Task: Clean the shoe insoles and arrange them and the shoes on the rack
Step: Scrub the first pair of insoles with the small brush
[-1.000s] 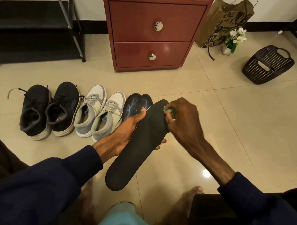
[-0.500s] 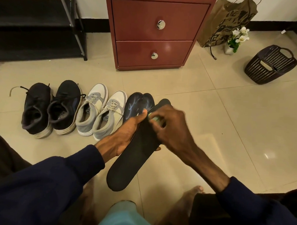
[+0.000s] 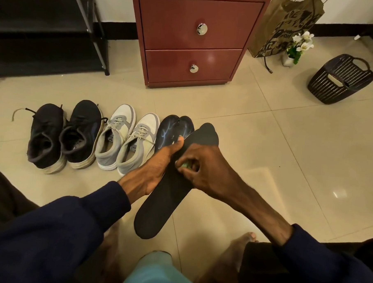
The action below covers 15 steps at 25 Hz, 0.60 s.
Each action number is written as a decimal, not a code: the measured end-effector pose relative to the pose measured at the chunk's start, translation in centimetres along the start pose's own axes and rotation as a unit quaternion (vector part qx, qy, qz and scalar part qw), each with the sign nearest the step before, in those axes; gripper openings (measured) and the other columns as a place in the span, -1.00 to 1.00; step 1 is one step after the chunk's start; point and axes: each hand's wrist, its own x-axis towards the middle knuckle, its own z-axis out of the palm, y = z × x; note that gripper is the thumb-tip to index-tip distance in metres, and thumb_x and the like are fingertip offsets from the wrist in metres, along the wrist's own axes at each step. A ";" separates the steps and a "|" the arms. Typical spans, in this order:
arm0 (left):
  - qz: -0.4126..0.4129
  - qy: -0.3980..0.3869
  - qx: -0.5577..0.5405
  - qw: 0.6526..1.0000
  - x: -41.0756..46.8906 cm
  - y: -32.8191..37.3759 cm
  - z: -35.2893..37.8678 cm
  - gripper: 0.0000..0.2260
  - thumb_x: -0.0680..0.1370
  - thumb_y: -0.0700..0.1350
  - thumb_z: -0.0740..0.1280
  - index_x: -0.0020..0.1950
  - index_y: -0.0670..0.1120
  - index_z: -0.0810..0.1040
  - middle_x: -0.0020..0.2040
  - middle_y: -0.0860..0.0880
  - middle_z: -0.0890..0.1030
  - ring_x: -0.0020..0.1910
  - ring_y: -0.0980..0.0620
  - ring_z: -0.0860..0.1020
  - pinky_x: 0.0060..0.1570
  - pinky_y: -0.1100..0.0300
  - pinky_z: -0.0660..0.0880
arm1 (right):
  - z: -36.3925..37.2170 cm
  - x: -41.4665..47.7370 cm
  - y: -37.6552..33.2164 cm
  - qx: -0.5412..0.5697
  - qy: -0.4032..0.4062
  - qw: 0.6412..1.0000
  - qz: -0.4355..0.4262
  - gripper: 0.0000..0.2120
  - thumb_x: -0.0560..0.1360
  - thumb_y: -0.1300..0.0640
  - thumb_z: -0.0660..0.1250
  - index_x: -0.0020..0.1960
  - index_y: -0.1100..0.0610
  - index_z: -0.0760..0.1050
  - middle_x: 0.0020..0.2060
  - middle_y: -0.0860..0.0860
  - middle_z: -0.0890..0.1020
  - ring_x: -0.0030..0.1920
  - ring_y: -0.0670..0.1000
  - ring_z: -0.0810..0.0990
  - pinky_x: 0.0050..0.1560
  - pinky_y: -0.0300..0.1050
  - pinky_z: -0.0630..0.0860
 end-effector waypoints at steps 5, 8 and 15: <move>-0.026 -0.042 -0.009 0.999 -0.1 0.2 0.9 -0.44 0.68 0.27 0.12 0.18 -0.12 0.73 0.20 -0.27 0.67 0.01 -0.23 0.69 0.21 -0.21 0.52 | -3.9 1.6 4.1 -0.122 0.175 0.971 0.104 -0.88 0.44 0.18 0.51 -0.01 0.10 0.70 -0.08 0.04 0.67 -0.14 0.02 0.64 -0.08 -0.07 0.63; -0.021 -0.042 -0.018 0.999 0.1 0.4 0.6 -0.44 0.68 0.28 0.12 0.20 -0.12 0.72 0.21 -0.28 0.66 0.02 -0.24 0.69 0.21 -0.24 0.53 | -2.8 1.0 3.7 -0.081 0.190 0.974 0.091 -0.88 0.44 0.21 0.50 -0.03 0.10 0.69 -0.10 0.02 0.66 -0.20 -0.04 0.62 -0.13 -0.15 0.62; -0.013 -0.043 -0.033 0.998 -0.1 0.5 0.5 -0.41 0.69 0.27 0.07 0.12 -0.12 0.75 0.14 -0.24 0.70 -0.01 -0.21 0.68 0.12 -0.17 0.58 | -3.6 1.2 3.9 -0.091 0.098 0.988 0.077 -0.89 0.44 0.19 0.52 -0.04 0.08 0.71 -0.16 -0.09 0.62 -0.24 -0.13 0.58 -0.24 -0.43 0.45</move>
